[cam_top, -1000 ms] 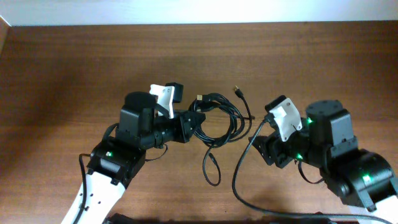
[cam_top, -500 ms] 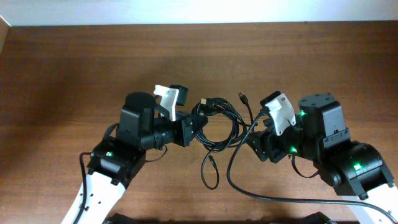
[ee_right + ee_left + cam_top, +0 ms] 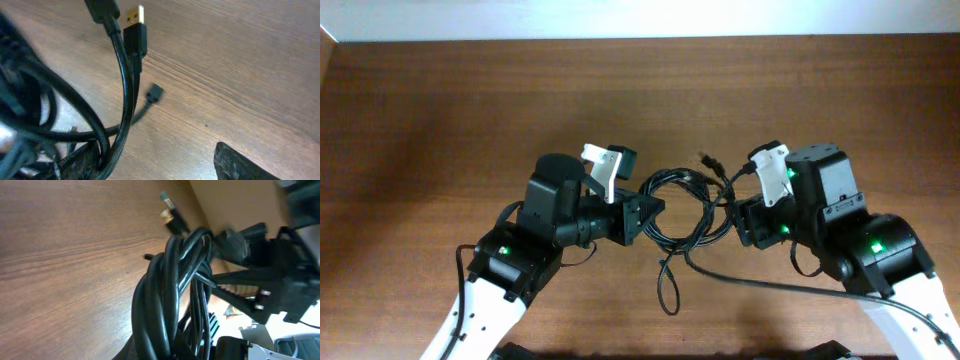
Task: Untangle cables
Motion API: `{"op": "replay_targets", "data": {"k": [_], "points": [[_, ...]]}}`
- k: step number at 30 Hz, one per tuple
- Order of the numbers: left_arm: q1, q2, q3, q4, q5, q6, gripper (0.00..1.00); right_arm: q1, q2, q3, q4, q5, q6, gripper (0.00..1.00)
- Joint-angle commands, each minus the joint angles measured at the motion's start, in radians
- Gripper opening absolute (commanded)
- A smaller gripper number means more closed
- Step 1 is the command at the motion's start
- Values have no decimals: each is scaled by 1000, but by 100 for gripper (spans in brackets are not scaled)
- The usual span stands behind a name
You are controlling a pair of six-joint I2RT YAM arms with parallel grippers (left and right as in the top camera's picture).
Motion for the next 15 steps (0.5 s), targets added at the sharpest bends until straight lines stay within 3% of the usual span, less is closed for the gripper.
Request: {"op": "replay_targets", "data": {"k": [1, 4, 10, 15], "points": [[-6, -6, 8, 101, 201, 13, 0, 2, 35, 13, 0, 61, 41, 72], [-6, -6, 8, 160, 289, 13, 0, 2, 64, 13, 0, 61, 45, 72], [-3, -6, 8, 226, 292, 13, 0, 2, 68, 13, -11, 81, 53, 72], [56, -6, 8, 240, 292, 13, 0, 2, 42, 14, -41, 125, 143, 72]]}}
